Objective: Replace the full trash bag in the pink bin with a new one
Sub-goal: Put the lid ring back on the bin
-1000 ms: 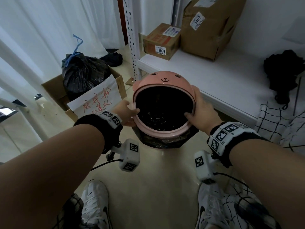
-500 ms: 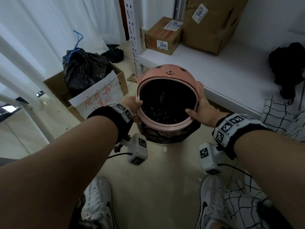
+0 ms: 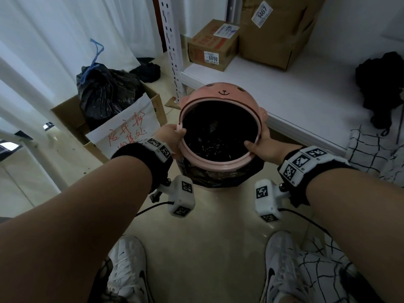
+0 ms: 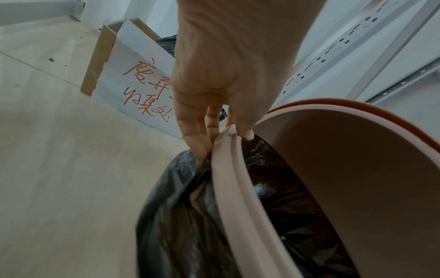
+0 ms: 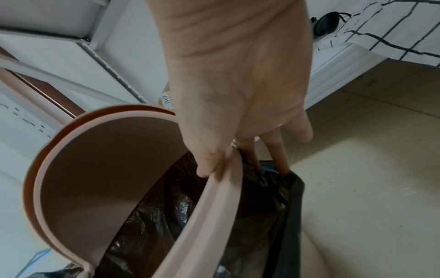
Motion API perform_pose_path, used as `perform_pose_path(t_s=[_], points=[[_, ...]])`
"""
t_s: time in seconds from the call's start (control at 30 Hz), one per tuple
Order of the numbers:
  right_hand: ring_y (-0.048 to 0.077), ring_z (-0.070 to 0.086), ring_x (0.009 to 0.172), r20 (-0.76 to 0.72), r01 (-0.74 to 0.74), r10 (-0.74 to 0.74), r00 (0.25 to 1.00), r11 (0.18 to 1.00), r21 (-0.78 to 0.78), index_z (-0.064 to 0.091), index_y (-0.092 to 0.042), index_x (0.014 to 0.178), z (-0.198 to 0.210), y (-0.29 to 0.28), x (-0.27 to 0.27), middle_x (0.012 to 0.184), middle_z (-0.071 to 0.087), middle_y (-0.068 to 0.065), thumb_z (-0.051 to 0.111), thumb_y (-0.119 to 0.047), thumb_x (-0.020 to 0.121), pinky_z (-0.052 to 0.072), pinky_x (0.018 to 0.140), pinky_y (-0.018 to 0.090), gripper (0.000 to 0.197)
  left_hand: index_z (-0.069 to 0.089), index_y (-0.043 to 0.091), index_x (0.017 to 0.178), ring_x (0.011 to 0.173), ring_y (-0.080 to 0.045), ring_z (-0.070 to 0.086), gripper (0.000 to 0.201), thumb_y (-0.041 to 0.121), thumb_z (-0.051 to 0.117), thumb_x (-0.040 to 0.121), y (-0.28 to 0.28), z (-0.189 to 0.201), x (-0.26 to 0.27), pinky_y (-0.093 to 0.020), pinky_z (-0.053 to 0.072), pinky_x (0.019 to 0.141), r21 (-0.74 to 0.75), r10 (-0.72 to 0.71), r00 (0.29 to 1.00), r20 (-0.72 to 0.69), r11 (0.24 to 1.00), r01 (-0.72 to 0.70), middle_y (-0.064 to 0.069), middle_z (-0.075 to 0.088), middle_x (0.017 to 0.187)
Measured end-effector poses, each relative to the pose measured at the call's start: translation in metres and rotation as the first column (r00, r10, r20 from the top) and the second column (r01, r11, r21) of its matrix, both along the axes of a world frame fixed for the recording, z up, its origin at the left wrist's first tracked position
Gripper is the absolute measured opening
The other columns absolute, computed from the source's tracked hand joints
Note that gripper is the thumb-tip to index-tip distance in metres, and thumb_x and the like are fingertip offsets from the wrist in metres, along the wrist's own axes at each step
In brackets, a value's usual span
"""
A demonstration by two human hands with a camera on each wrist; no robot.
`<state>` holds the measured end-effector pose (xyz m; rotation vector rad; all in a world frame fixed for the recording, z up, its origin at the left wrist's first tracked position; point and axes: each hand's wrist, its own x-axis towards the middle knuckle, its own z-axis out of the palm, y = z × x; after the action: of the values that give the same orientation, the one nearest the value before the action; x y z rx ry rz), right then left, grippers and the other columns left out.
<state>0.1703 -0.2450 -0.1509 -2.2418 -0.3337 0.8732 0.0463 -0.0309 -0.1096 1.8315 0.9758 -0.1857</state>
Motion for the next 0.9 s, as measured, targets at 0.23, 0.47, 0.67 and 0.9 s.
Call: perform_pose_path(t_s=[0.23, 0.47, 0.67, 0.9], points=[[0.033, 0.041, 0.133, 0.104, 0.017, 0.002, 0.995, 0.982, -0.186, -0.012, -0.02, 0.149, 0.002, 0.009, 0.0, 0.148, 0.037, 0.016, 0.05, -0.032, 0.093, 0.028, 0.115, 0.039, 0.085, 0.057, 0.001, 0.101, 0.071, -0.031, 0.059, 0.039, 0.037, 0.041, 0.099, 0.009, -0.006, 0.002, -0.047, 0.052, 0.088, -0.076, 0.034, 0.999, -0.037, 0.996, -0.036, -0.015, 0.059, 0.081], [0.033, 0.047, 0.128, 0.176, -0.122, 0.165, 0.971, 0.966, -0.23, -0.001, -0.013, 0.15, 0.015, 0.033, -0.009, 0.143, 0.044, 0.017, 0.052, -0.043, 0.091, 0.035, 0.11, 0.039, 0.085, 0.049, 0.005, 0.08, 0.056, -0.024, 0.052, 0.037, 0.038, 0.046, 0.097, 0.027, -0.008, -0.014, -0.024, 0.041, 0.043, 0.034, 0.114, 0.99, -0.084, 0.993, -0.112, -0.013, 0.055, 0.075], [0.038, 0.036, 0.135, 0.375, -0.138, 0.187, 0.908, 0.979, -0.153, 0.0, -0.023, 0.15, 0.023, 0.032, -0.01, 0.148, 0.033, 0.015, 0.062, -0.072, 0.061, 0.032, 0.112, 0.049, 0.119, 0.063, 0.001, 0.089, 0.091, -0.036, 0.06, 0.026, 0.015, 0.042, 0.094, 0.034, 0.011, -0.004, -0.037, 0.044, 0.073, 0.478, -0.15, 0.986, 0.074, 0.873, 0.096, -0.017, 0.062, 0.085], [0.024, 0.005, 0.149, 0.598, -0.196, 0.086, 0.797, 0.973, 0.121, 0.015, -0.021, 0.151, 0.078, 0.052, -0.023, 0.16, 0.008, 0.009, 0.03, -0.053, 0.096, 0.007, 0.12, 0.039, 0.065, 0.031, 0.02, 0.147, 0.142, -0.014, 0.028, 0.047, 0.034, 0.027, 0.103, 0.018, 0.059, -0.017, -0.017, 0.019, 0.109, 0.516, -0.479, 0.845, 0.236, 0.799, 0.309, 0.001, 0.035, 0.151]])
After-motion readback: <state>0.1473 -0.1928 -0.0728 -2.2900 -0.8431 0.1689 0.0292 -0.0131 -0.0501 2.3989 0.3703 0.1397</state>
